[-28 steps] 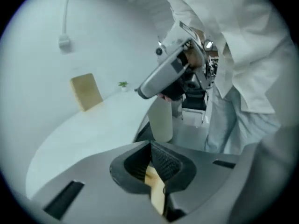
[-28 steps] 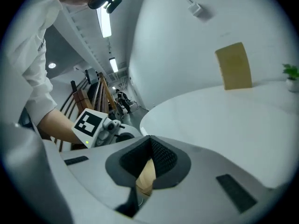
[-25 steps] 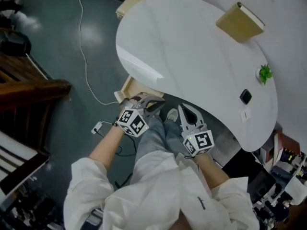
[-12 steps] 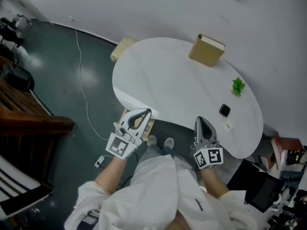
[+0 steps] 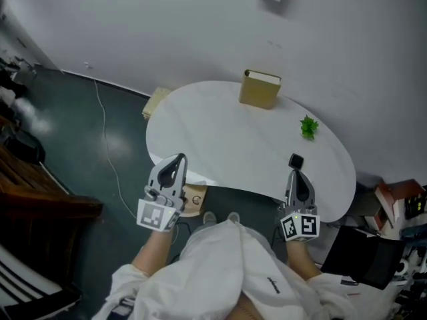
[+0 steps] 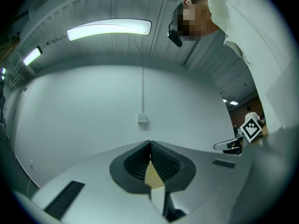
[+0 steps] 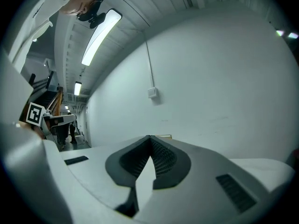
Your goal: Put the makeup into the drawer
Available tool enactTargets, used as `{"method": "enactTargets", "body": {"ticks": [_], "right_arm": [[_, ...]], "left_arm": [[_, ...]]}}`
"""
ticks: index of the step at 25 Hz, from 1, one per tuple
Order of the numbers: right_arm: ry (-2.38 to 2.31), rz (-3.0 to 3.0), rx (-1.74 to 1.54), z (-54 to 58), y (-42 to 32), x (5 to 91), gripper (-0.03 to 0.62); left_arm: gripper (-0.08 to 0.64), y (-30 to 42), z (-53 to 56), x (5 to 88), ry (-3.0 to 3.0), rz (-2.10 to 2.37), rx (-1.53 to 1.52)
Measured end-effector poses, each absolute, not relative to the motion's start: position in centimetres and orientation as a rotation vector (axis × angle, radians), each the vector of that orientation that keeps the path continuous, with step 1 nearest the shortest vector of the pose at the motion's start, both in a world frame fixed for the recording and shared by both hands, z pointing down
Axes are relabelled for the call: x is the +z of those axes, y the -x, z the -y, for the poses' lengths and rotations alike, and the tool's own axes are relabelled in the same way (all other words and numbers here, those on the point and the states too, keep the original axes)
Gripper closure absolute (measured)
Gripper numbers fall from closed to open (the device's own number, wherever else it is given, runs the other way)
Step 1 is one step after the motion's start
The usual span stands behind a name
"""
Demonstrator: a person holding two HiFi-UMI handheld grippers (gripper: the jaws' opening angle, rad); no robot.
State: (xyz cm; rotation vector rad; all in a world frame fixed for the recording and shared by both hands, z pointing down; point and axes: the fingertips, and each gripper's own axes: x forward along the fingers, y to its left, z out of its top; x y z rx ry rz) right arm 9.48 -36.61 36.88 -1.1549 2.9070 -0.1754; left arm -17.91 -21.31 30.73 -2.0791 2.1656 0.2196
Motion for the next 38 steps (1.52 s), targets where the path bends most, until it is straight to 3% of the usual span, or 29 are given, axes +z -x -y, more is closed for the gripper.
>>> {"method": "enactTargets", "body": {"ticks": [13,38], "right_arm": [[1.324,-2.781,-0.1,38.3,-14.4,34.4,0.575],[1.33,-2.787,-0.136,37.0,-16.1,35.1,0.575]], "left_arm": [[0.534,20.1,20.2,29.3,1.985,-2.168,0.128],[0.535,18.1,19.4,30.2,2.025,-2.18,0.149]]}}
